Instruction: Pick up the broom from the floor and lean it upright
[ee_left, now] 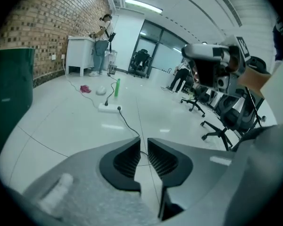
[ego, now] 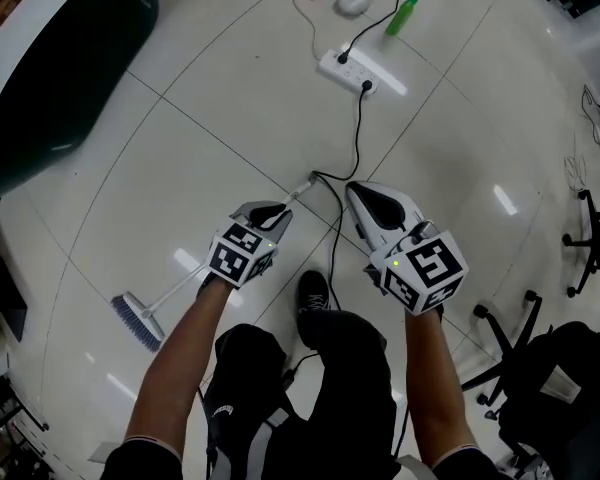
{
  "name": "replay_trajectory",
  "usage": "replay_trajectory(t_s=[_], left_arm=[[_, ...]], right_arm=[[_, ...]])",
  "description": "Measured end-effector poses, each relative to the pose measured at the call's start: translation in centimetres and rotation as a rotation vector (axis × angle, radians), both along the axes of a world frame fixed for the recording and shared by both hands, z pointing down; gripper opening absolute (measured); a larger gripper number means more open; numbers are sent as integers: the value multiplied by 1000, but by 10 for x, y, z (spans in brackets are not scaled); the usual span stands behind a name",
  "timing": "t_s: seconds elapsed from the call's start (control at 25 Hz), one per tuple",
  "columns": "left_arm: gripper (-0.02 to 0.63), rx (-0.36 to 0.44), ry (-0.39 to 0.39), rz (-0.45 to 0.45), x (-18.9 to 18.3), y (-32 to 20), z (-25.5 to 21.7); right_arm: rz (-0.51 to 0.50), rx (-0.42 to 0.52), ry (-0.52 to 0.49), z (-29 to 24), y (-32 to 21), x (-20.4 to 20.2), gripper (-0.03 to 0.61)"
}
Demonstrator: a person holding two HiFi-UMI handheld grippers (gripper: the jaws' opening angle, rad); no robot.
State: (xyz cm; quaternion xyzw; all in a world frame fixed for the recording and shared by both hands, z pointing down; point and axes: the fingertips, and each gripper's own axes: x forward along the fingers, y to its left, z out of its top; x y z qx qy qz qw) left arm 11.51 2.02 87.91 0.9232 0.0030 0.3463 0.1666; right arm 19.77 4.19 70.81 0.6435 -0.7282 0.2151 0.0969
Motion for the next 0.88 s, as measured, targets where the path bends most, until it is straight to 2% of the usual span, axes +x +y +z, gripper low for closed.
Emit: replay_trajectory(t_s=[0.2, 0.36, 0.48, 0.6, 0.76, 0.88], left_arm=[[98, 11, -79, 60, 12, 0, 117], [130, 45, -142, 110, 19, -2, 186], [137, 56, -180, 129, 22, -3, 225], [144, 59, -211, 137, 21, -5, 260], [152, 79, -226, 149, 23, -10, 285], [153, 71, -252, 171, 20, -8, 300]], right_arm=[[1, -21, 19, 70, -7, 3, 3], [5, -43, -1, 106, -10, 8, 2], [35, -41, -42, 122, -15, 9, 2], [29, -55, -33, 138, -20, 0, 3], [-45, -88, -1, 156, -21, -23, 2], [-101, -90, -51, 158, -22, -42, 3]])
